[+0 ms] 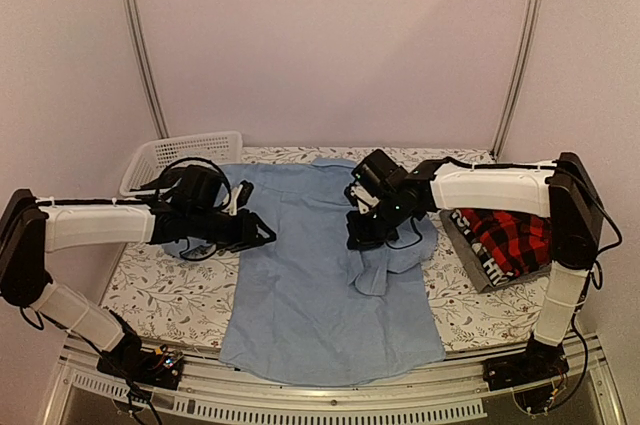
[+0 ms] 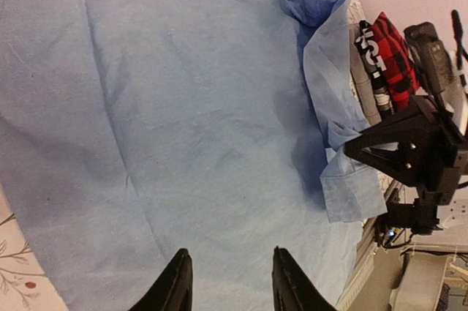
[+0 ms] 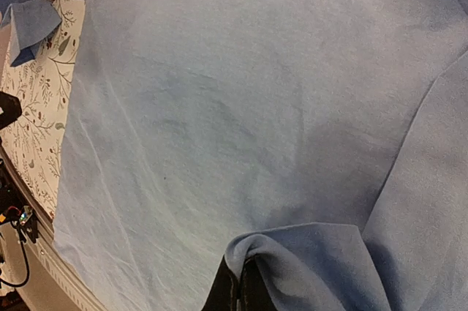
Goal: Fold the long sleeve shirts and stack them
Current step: Smooth out the flattened shirt at the center of the board.
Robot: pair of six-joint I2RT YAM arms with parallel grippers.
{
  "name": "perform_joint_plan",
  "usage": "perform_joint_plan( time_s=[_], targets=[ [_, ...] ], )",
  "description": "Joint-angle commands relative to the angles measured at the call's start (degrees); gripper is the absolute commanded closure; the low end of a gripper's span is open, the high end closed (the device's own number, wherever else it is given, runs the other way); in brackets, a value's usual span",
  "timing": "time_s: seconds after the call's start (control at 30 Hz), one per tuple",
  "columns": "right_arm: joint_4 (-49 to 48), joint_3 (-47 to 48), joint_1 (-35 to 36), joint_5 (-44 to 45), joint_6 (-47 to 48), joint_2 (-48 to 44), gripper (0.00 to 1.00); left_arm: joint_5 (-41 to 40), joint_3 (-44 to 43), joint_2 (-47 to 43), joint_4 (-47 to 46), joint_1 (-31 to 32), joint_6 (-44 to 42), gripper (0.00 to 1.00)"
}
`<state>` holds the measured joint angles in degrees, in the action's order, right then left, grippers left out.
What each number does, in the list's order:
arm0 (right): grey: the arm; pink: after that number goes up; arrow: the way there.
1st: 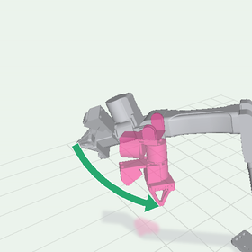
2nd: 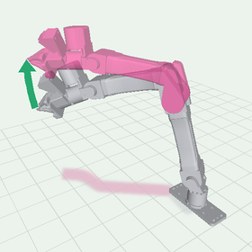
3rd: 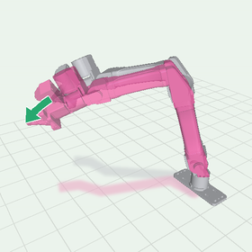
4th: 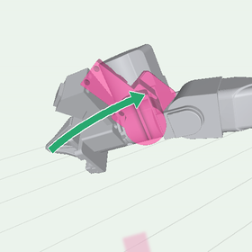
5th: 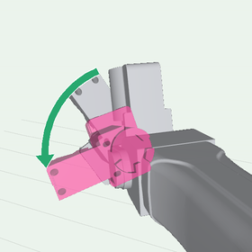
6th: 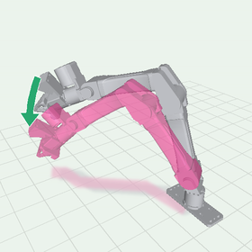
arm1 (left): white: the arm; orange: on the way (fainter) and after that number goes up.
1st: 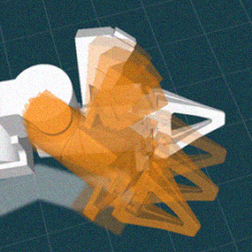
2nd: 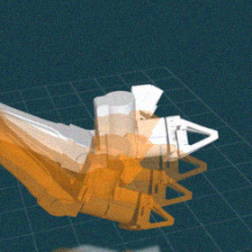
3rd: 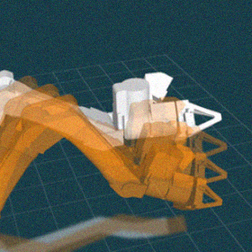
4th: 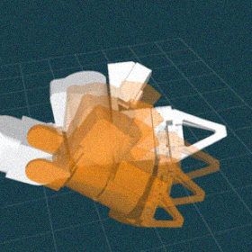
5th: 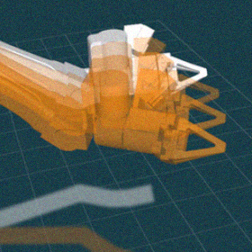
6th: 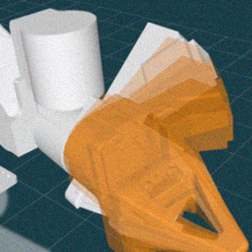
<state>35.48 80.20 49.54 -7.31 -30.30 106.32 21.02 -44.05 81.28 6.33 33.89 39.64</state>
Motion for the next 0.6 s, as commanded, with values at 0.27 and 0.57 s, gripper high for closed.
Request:
perform_joint_plan(
  time_s=[0.27, 0.57],
  targets=[
    [-13.6, 5.2, -4.2, -9.9, -2.0, 6.8, 0.56, 6.7, 3.1, -0.2, -5.4, 1.4, -2.5, 0.51],
    [-11.4, -1.1, -4.2, -2.7, 1.1, -1.9, 0.32, 8.5, 2.5, 5.4, -10.6, 4.8, -1.0, 0.42]
  ],
)
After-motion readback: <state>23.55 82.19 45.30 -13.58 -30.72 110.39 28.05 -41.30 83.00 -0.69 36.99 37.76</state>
